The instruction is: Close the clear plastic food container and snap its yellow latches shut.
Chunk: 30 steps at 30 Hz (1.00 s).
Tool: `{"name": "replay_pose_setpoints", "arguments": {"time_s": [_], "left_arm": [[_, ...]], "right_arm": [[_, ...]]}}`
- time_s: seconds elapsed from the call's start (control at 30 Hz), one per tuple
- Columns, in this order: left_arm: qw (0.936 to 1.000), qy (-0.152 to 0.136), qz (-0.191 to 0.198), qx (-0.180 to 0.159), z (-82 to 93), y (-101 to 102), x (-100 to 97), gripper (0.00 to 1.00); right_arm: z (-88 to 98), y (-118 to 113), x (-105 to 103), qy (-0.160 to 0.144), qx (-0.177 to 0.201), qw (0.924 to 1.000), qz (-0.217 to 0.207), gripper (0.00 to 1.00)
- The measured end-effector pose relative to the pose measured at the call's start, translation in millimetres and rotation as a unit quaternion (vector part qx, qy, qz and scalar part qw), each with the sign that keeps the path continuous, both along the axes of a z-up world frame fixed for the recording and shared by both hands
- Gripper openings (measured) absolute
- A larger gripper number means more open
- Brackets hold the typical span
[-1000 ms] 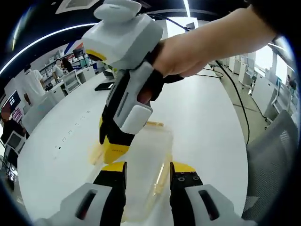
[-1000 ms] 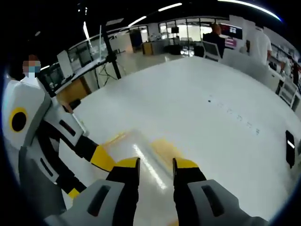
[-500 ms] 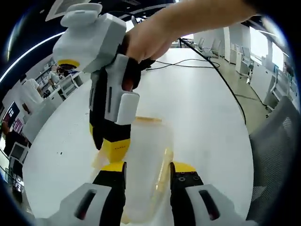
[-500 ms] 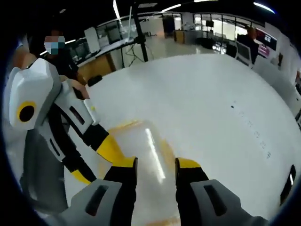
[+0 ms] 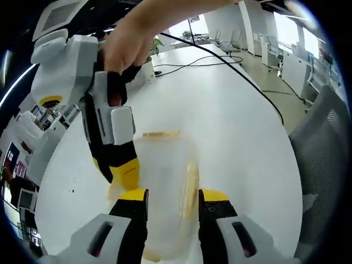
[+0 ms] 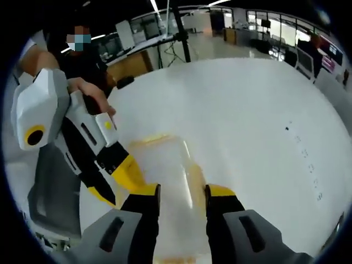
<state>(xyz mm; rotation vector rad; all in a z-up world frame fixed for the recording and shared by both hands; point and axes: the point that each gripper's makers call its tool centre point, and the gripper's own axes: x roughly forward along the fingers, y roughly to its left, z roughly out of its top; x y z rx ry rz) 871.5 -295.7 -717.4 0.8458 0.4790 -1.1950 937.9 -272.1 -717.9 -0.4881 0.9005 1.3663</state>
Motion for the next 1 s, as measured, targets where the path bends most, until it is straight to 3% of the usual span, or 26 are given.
{"name": "replay_pose_setpoints", "arguments": {"time_s": [0.23, 0.53, 1.0], "left_arm": [[0.9992, -0.016, -0.027, 0.027, -3.5, -3.1, 0.5, 0.31], [0.9982, -0.020, -0.025, 0.050, -4.9, -4.5, 2.4, 0.33], [0.9981, -0.013, -0.018, 0.057, -5.5, -4.1, 2.7, 0.32]], "right_arm": [[-3.2, -0.6, 0.4, 0.031, -0.012, 0.9993, 0.019, 0.31], [-6.1, 2.2, -2.7, 0.064, -0.028, 0.9969, 0.037, 0.33], [-6.4, 2.4, -8.6, 0.089, -0.035, 0.9949, 0.031, 0.33]]}}
